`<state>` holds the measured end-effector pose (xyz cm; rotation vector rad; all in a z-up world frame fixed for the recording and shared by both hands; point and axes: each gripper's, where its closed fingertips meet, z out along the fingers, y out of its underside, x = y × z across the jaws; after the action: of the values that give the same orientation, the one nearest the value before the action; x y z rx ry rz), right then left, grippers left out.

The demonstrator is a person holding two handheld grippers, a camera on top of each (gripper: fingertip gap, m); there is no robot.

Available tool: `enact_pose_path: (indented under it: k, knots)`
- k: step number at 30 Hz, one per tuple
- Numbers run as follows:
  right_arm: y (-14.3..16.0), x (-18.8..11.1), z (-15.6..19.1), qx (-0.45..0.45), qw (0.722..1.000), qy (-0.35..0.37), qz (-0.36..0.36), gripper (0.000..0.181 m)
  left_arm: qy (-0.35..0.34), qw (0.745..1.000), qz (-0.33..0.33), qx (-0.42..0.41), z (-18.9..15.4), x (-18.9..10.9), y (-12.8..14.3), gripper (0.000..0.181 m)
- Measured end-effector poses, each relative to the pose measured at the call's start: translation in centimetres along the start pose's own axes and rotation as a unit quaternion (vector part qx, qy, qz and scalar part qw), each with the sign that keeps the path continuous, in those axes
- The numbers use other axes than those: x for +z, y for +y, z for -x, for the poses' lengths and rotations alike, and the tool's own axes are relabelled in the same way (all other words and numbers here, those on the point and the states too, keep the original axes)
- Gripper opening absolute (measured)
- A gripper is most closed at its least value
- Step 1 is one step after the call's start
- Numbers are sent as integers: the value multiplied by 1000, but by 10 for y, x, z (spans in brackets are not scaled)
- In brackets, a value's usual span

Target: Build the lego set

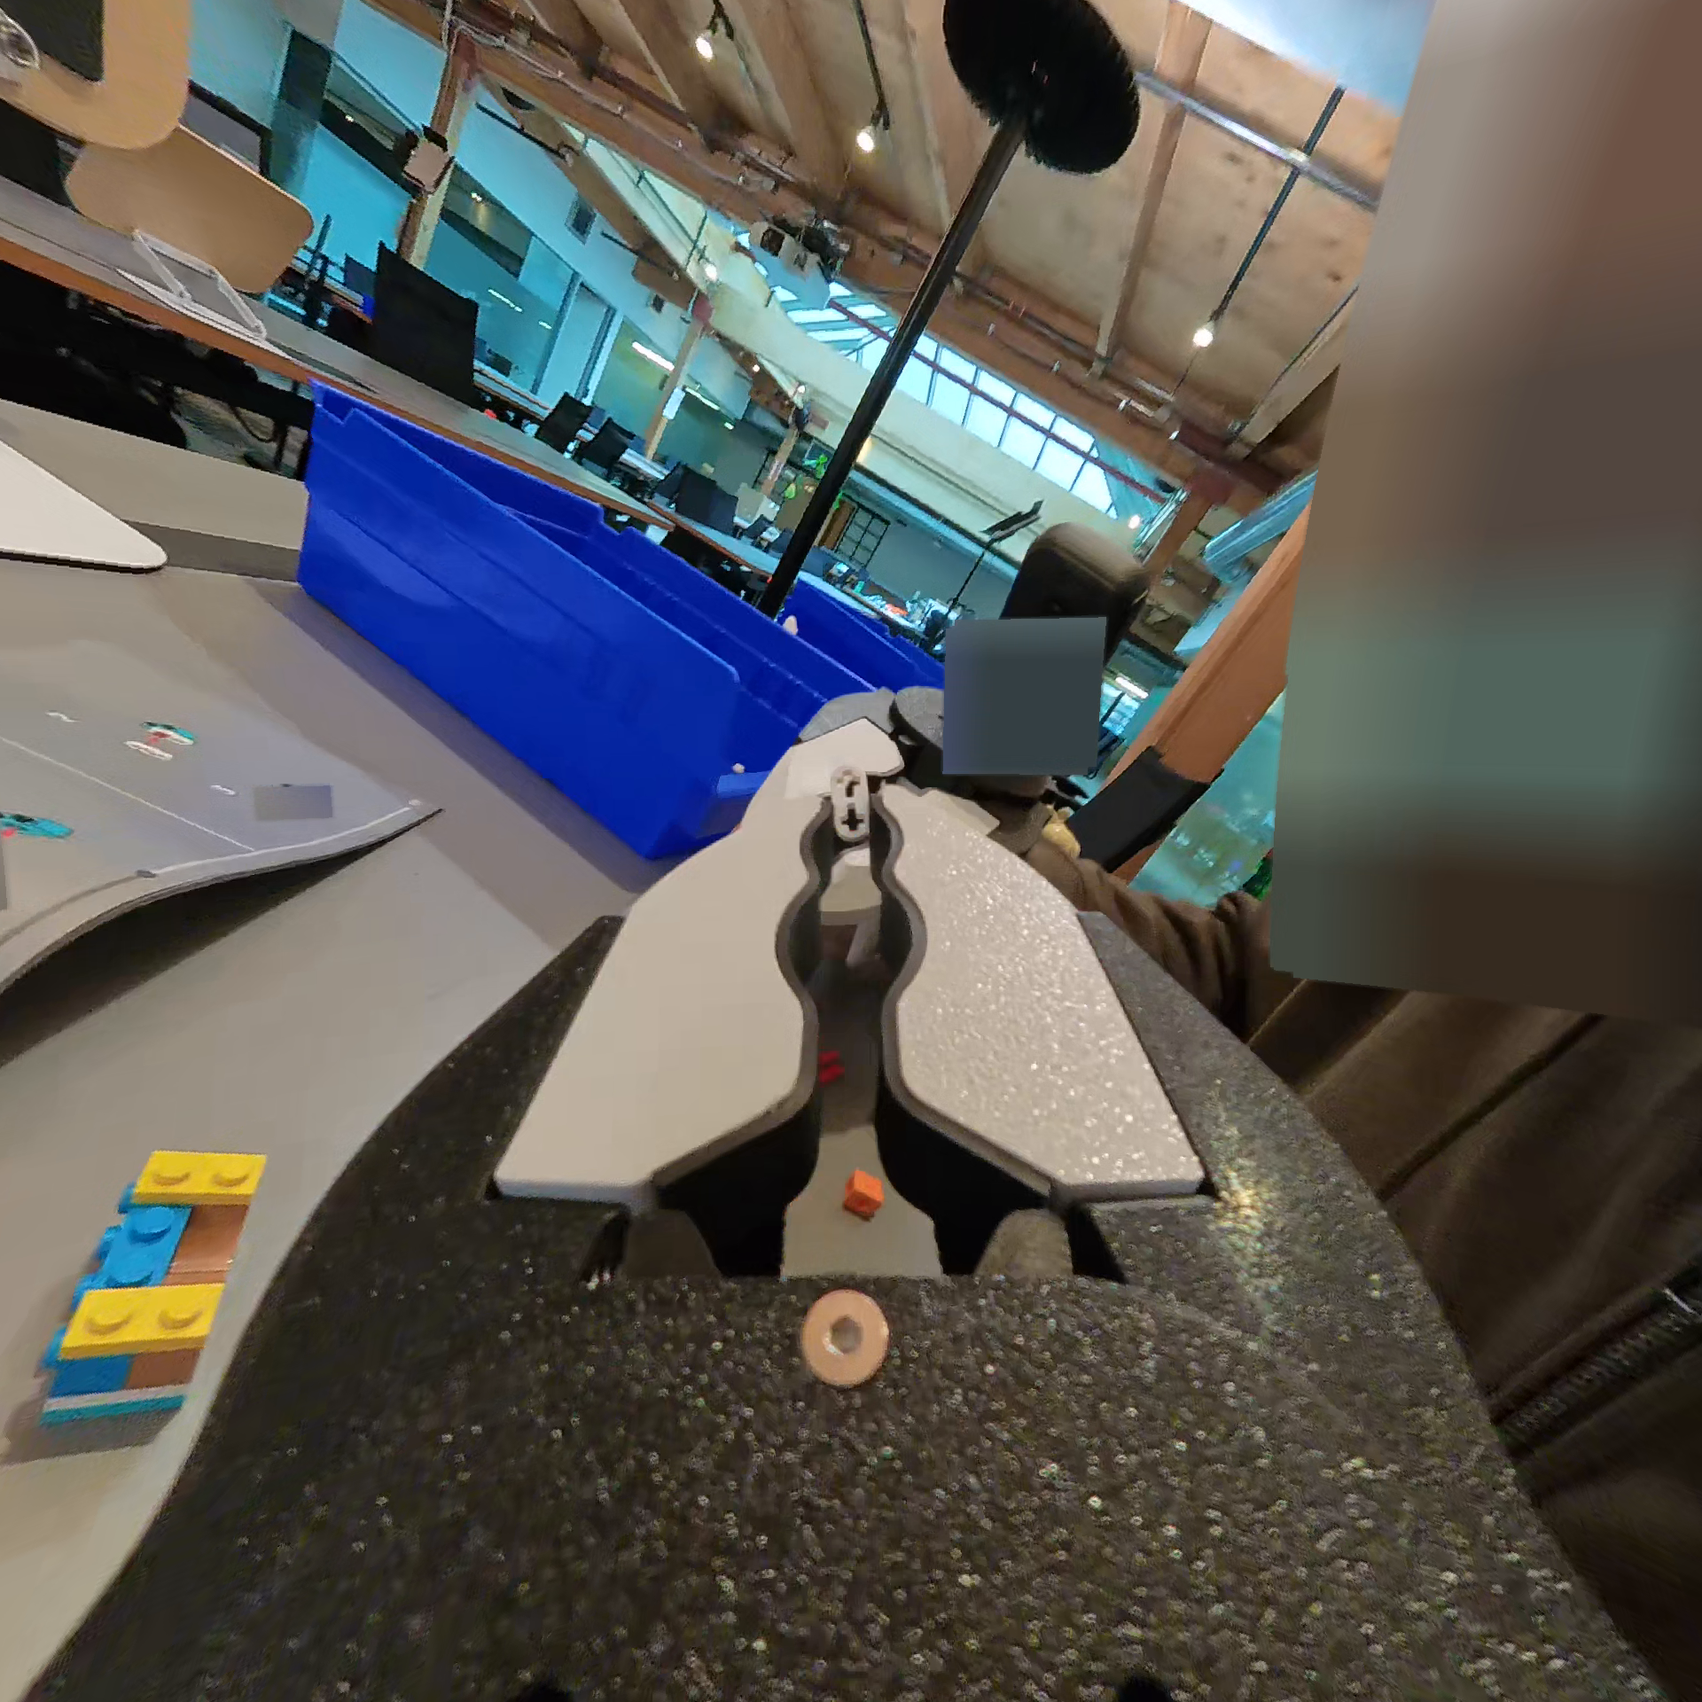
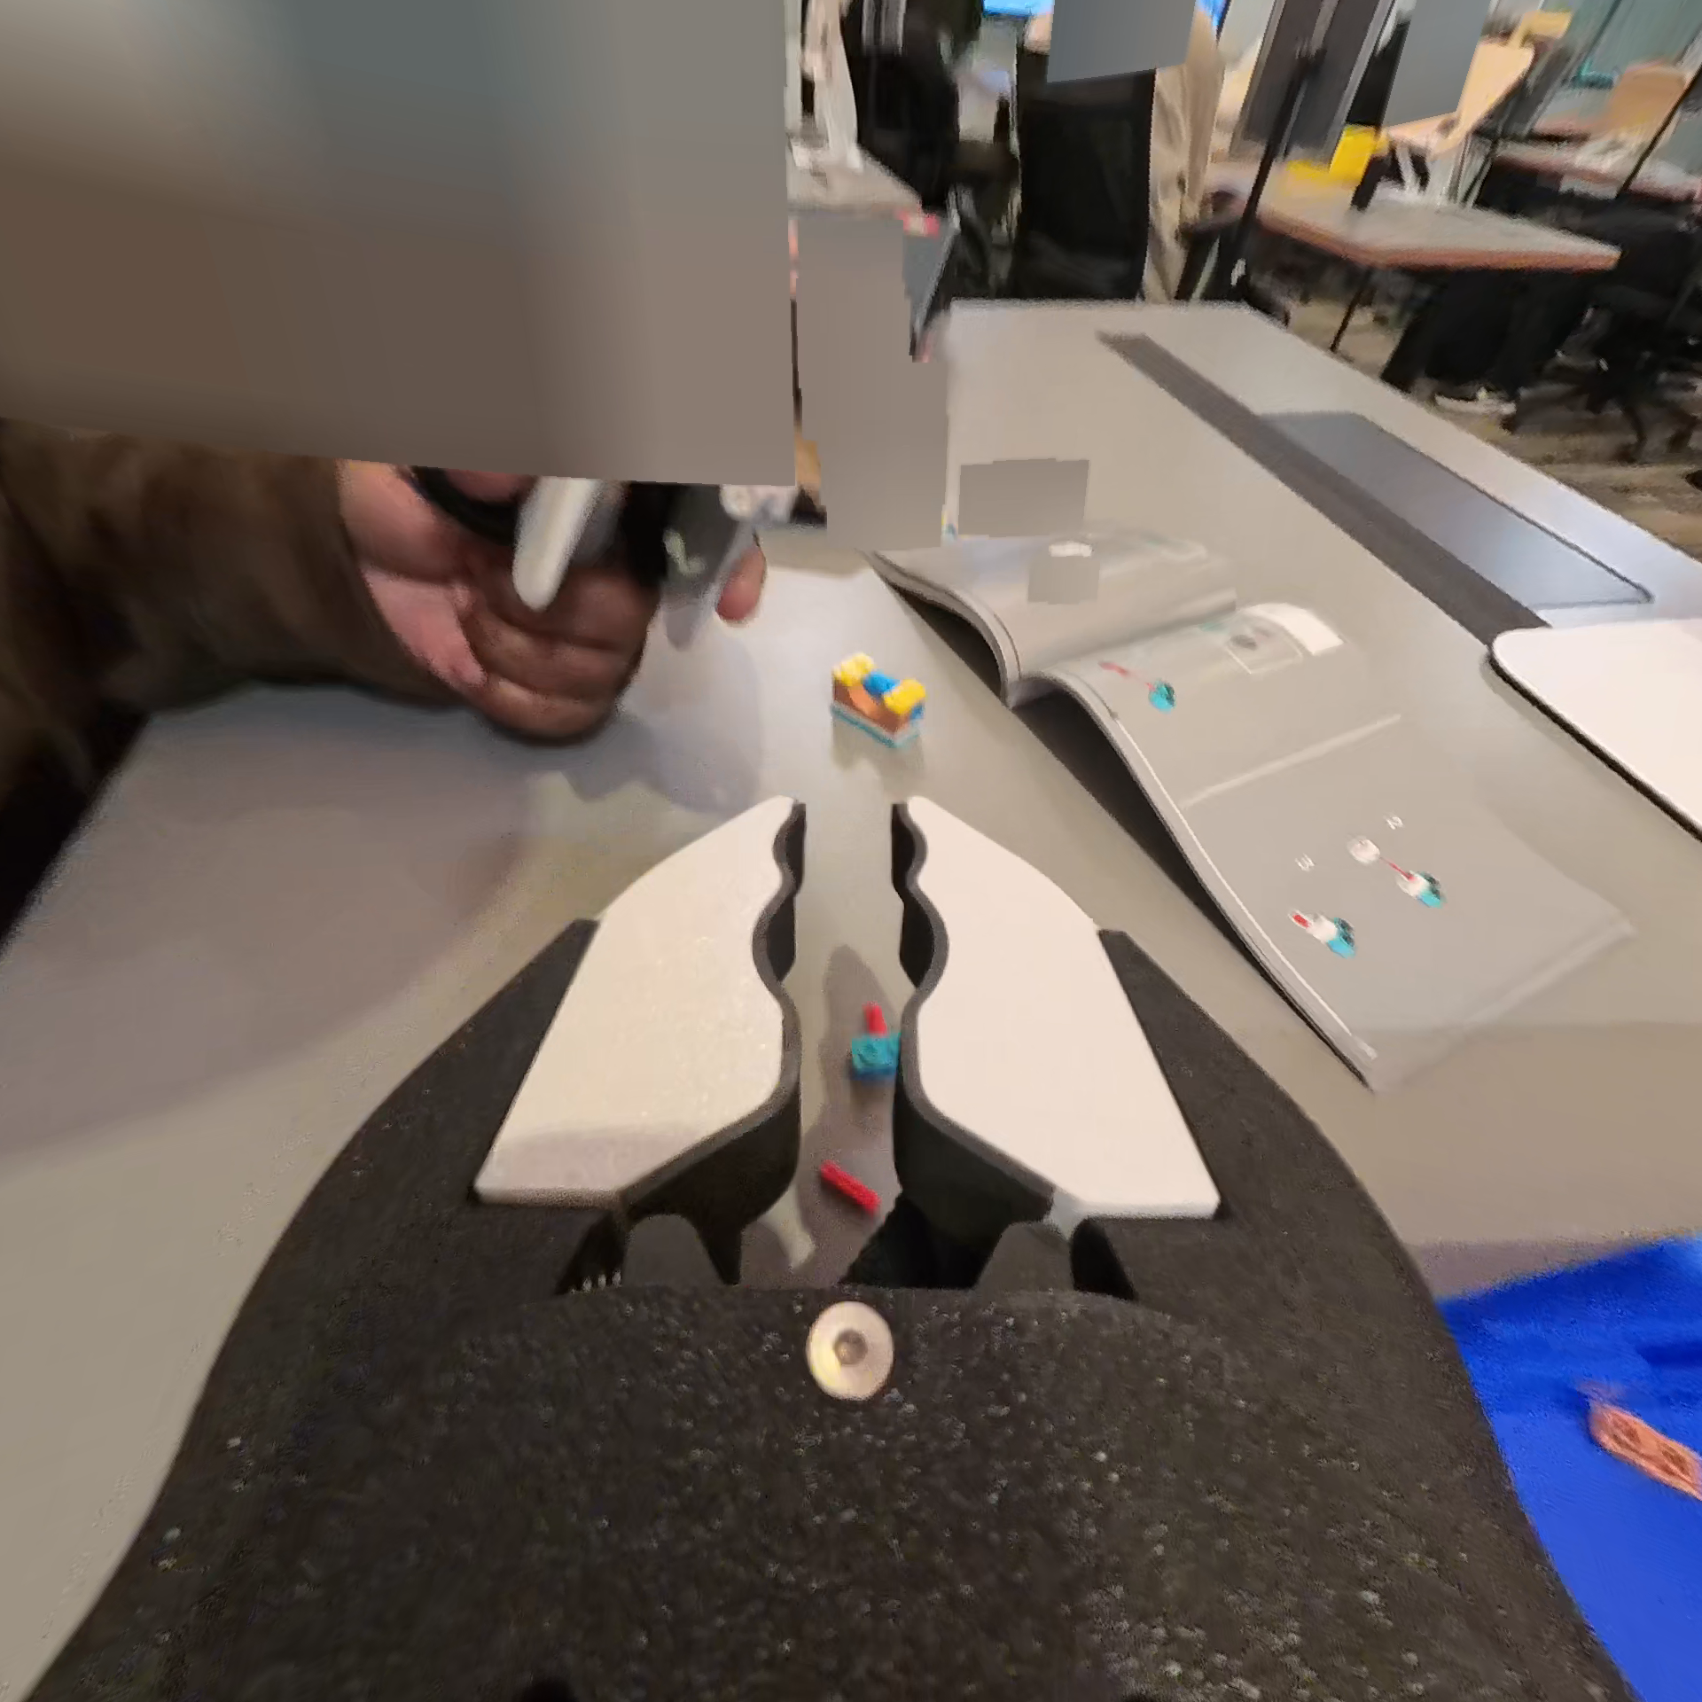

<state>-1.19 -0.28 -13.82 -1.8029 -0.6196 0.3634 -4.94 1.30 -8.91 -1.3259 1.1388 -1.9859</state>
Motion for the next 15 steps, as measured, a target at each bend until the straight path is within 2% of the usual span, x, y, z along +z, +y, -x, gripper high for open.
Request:
enact_pose_path:
  k: [6,15]
  knots:
    - [48,-12,-9,12,989,-19,144,27,-10,1000,7,-7,6,-1,3,7]
    - [68,1,-7,7,979,-14,206,29,-35,997,51,38,9,3,14,7]
